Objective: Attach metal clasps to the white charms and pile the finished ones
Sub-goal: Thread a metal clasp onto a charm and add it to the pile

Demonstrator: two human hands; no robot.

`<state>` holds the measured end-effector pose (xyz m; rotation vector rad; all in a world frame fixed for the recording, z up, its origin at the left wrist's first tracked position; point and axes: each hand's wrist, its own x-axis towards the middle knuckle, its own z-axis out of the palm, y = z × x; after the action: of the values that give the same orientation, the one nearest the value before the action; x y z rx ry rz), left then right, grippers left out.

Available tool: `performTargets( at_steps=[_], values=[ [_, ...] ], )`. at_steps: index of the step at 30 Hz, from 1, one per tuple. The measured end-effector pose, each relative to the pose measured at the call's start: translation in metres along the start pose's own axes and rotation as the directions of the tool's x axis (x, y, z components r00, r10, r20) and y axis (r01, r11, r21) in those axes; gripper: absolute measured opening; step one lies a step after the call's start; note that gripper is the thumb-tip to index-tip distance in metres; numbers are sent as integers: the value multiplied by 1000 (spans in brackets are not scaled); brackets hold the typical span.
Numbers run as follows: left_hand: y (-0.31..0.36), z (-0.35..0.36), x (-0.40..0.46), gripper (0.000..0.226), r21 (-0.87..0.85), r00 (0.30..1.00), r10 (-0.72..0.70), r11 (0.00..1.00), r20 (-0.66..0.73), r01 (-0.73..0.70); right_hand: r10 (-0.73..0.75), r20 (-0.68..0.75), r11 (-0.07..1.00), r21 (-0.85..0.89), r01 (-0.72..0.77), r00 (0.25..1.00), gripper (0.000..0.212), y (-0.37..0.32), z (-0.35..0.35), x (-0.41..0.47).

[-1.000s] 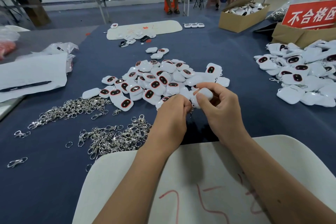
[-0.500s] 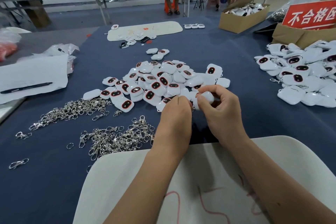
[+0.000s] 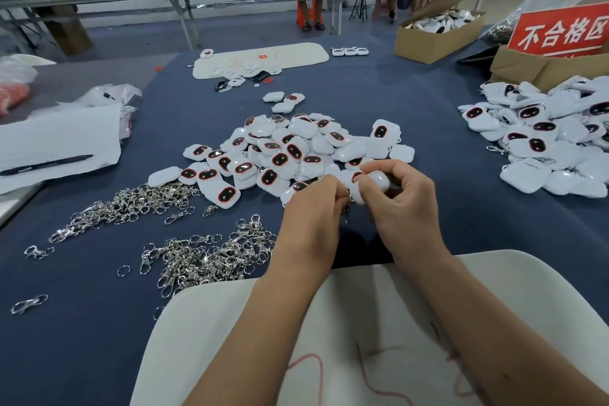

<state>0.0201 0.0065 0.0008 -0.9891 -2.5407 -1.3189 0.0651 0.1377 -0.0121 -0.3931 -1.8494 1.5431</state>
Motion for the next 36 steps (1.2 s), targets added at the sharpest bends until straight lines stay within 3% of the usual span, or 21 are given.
performTargets(
  at_steps=[4, 8, 15, 20, 26, 31, 36],
  values=[
    [-4, 0, 0, 10, -183, 994, -49, 983, -96, 31, 51, -5, 998, 36, -51, 999, 14, -1, 0, -1],
    [-9, 0, 2, 9, -313, 987, -116, 947, -108, 77, 79, -9, 993, 88, -78, 997, 10, -1, 3, -3],
    [-10, -2, 2, 10, -401, 985, -143, 911, -95, 93, 140, -11, 972, 190, -136, 990, 13, 3, 4, -2],
    [-10, -2, 3, 32, -449, 984, -171, 883, -38, 136, 165, -26, 960, 233, -154, 986, 9, 3, 3, -1],
    [-9, -1, 5, 18, -545, 961, -270, 815, -56, 197, 143, 5, 941, 307, -138, 990, 12, 1, 3, 0],
    [-10, -3, 4, 19, -484, 963, -255, 856, -91, 181, 131, 93, 930, 332, -155, 987, 36, -2, 2, 0],
    [-14, -4, 4, 13, -290, 985, -115, 954, -132, 73, 152, 204, 895, 388, -222, 967, 36, -2, -2, 2]
  ],
)
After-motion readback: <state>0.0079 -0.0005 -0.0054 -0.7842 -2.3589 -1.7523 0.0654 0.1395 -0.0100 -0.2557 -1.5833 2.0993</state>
